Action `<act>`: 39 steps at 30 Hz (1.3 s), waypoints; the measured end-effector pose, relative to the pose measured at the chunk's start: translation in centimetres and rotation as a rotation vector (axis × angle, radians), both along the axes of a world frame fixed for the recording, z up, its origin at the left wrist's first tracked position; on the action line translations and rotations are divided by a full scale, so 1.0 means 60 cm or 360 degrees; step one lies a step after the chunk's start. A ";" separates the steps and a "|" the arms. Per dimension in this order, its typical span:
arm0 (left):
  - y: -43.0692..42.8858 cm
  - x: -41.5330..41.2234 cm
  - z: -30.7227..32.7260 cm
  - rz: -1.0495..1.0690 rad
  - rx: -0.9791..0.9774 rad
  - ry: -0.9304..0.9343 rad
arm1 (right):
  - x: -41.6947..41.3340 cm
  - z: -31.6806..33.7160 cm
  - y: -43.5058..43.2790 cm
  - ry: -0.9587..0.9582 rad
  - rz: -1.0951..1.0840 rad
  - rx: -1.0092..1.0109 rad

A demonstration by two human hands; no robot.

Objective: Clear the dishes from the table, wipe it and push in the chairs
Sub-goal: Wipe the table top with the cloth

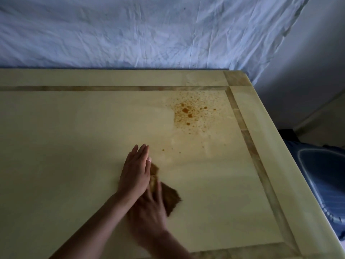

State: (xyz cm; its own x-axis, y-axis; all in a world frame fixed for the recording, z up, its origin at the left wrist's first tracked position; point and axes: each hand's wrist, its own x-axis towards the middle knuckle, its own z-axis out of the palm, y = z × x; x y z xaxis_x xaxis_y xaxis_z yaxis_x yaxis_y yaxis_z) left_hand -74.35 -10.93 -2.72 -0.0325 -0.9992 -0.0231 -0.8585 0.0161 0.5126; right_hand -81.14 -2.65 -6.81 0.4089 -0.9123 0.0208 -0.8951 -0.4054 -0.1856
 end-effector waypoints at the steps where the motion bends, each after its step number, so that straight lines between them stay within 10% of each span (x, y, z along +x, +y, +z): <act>1: -0.007 0.001 0.001 -0.0016 -0.0012 -0.0019 | 0.027 0.000 -0.006 0.0011 0.0094 0.0023; 23: -0.103 0.051 -0.022 -0.0077 0.0131 -0.0382 | -0.322 0.013 -0.236 -0.0003 -0.1426 0.0335; 34: -0.160 0.060 -0.007 0.0218 0.0050 -0.0132 | 0.054 0.000 -0.233 0.0141 0.0103 0.0239; 39: -0.217 0.059 -0.012 0.0220 0.0014 -0.0182 | -0.024 0.005 -0.358 0.0102 0.0017 0.0154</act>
